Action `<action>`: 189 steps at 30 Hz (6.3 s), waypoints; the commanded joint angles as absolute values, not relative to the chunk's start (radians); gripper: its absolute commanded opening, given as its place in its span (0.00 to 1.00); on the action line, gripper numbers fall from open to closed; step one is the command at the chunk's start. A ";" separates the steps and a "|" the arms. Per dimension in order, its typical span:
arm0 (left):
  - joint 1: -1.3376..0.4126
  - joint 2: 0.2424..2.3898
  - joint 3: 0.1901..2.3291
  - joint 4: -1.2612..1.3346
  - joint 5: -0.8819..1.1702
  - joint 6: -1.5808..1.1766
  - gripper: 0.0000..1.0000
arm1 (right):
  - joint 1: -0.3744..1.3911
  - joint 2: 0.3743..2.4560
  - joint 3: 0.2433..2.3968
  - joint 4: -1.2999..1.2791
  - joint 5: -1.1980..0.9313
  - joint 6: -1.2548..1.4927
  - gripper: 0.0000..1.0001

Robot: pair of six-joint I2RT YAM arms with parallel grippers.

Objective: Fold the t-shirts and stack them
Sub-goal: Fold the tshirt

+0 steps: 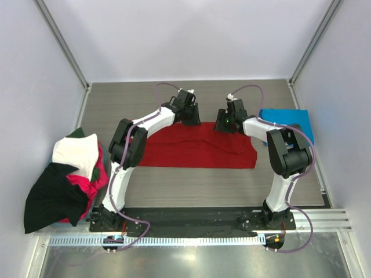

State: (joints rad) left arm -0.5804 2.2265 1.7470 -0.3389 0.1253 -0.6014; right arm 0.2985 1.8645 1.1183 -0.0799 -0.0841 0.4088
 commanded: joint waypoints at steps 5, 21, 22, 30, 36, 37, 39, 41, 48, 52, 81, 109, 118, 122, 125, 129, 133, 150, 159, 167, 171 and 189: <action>-0.600 2.269 1.795 -0.339 0.147 -0.609 0.32 | 0.359 1.901 1.256 -0.118 0.075 0.333 0.52; -0.629 2.284 1.727 -0.314 0.129 -0.525 0.31 | 0.391 1.916 1.269 -0.144 0.110 0.319 0.15; -0.630 2.284 1.726 -0.319 0.123 -0.522 0.31 | 0.396 1.901 1.259 -0.143 0.124 0.315 0.13; -0.629 2.286 1.746 -0.353 0.091 -0.515 0.31 | 0.494 1.741 1.203 -0.224 0.261 0.330 0.12; -0.629 2.286 1.750 -0.364 0.086 -0.515 0.31 | 0.558 1.625 1.045 -0.225 0.272 0.443 0.11; -0.629 2.286 1.753 -0.364 0.089 -0.515 0.31 | 0.567 1.577 1.022 -0.212 0.261 0.460 0.12; -0.629 2.287 1.752 -0.364 0.094 -0.517 0.31 | 0.595 1.524 0.938 -0.181 0.200 0.532 0.14; -0.629 2.290 1.753 -0.364 0.098 -0.517 0.31 | 0.610 1.435 0.876 -0.111 0.128 0.616 0.20; -0.629 2.287 1.753 -0.359 0.120 -0.512 0.30 | 0.644 1.270 0.805 -0.116 0.062 0.666 0.52; -0.630 2.260 1.732 -0.336 0.147 -0.508 0.30 | 0.621 1.210 0.876 -0.271 0.206 0.583 0.61; -0.879 1.920 1.548 -0.380 -0.020 -0.246 0.59 | 0.226 1.388 0.760 -0.081 0.202 0.491 0.51; -0.896 2.293 1.951 -0.497 0.066 -0.163 0.39 | 0.063 1.397 0.767 0.090 -0.040 0.638 0.15; -0.894 2.316 1.960 -0.482 0.124 -0.166 0.32 | 0.012 1.623 0.887 0.158 -0.193 0.712 0.01; -0.893 2.315 1.954 -0.483 0.132 -0.169 0.14 | 0.012 1.690 0.897 0.193 -0.215 0.724 0.01; -0.891 2.303 1.941 -0.488 0.138 -0.173 0.03 | -0.018 1.749 0.897 0.231 -0.255 0.742 0.01; -0.893 2.255 1.908 -0.500 0.156 -0.173 0.00 | -0.031 1.801 0.902 0.227 -0.273 0.739 0.01; -0.893 2.206 1.871 -0.517 0.161 -0.163 0.00 | -0.032 1.815 0.900 0.216 -0.268 0.733 0.01; -0.905 2.068 1.773 -0.658 0.282 -0.014 0.03 | -0.034 1.822 0.902 0.179 -0.272 0.698 0.01; -0.911 2.036 1.663 -0.673 0.377 -0.005 0.29 | -0.032 1.822 0.908 0.164 -0.267 0.690 0.01; -0.917 2.008 1.592 -0.660 0.459 0.032 0.38 | -0.034 1.822 0.908 0.161 -0.267 0.686 0.01; -0.900 1.950 1.569 -0.531 0.348 -0.047 0.50 | -0.034 1.816 0.905 0.161 -0.267 0.686 0.01; -0.859 2.226 1.908 -0.514 0.341 -0.245 0.59 | -0.034 1.816 0.902 0.169 -0.278 0.687 0.01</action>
State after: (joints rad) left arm -0.8616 2.1849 1.8645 -0.5140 0.3172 -0.2111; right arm -0.0303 1.8133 0.8791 0.1722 -0.2733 0.7090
